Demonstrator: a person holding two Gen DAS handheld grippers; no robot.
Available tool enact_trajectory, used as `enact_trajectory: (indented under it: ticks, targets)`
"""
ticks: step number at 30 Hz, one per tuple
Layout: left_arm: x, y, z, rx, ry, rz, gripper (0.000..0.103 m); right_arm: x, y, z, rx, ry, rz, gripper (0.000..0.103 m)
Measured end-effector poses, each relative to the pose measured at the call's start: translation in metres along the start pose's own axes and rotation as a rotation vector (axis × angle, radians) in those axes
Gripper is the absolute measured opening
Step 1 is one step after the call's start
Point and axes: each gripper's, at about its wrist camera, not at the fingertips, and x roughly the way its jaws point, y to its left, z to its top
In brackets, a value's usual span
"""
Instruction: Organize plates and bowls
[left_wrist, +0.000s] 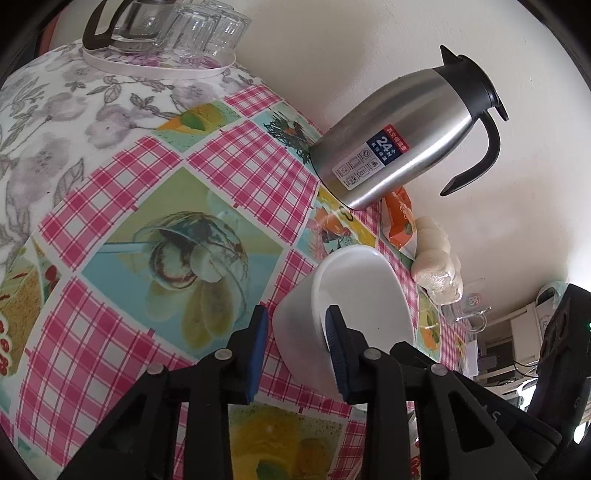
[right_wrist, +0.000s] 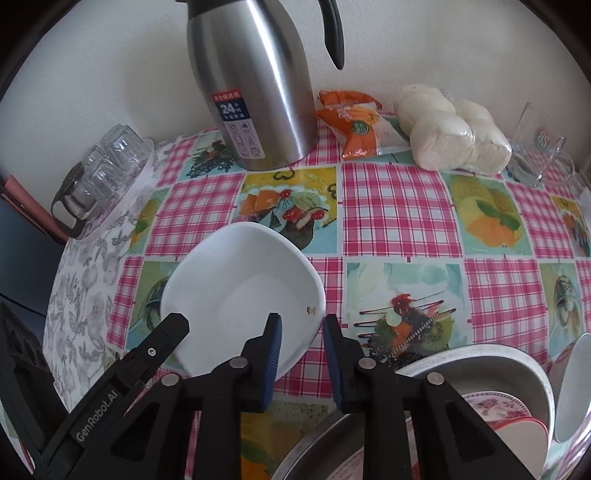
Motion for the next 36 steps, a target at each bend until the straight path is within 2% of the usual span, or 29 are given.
enact_trajectory:
  ticks: [5, 19, 26, 31, 36]
  targets:
    - [0.010, -0.003, -0.001, 0.015, 0.010, 0.001, 0.031, 0.011, -0.004, 0.002, 0.019, 0.018, -0.001, 0.015]
    - [0.017, -0.009, -0.002, 0.065, 0.015, 0.014, 0.031, 0.021, -0.002, 0.002, 0.008, 0.042, -0.007, 0.016]
    - [0.008, -0.012, -0.002, 0.079, 0.013, -0.005, 0.031, 0.010, -0.002, -0.001, -0.007, 0.035, -0.001, 0.016]
    - [-0.009, -0.026, -0.003, 0.131, -0.021, 0.018, 0.031, -0.004, 0.001, -0.001, -0.019, 0.009, 0.007, 0.016]
    - [-0.026, -0.036, -0.004, 0.153, -0.046, 0.004, 0.031, -0.023, 0.001, -0.004, -0.023, -0.026, 0.019, 0.016]
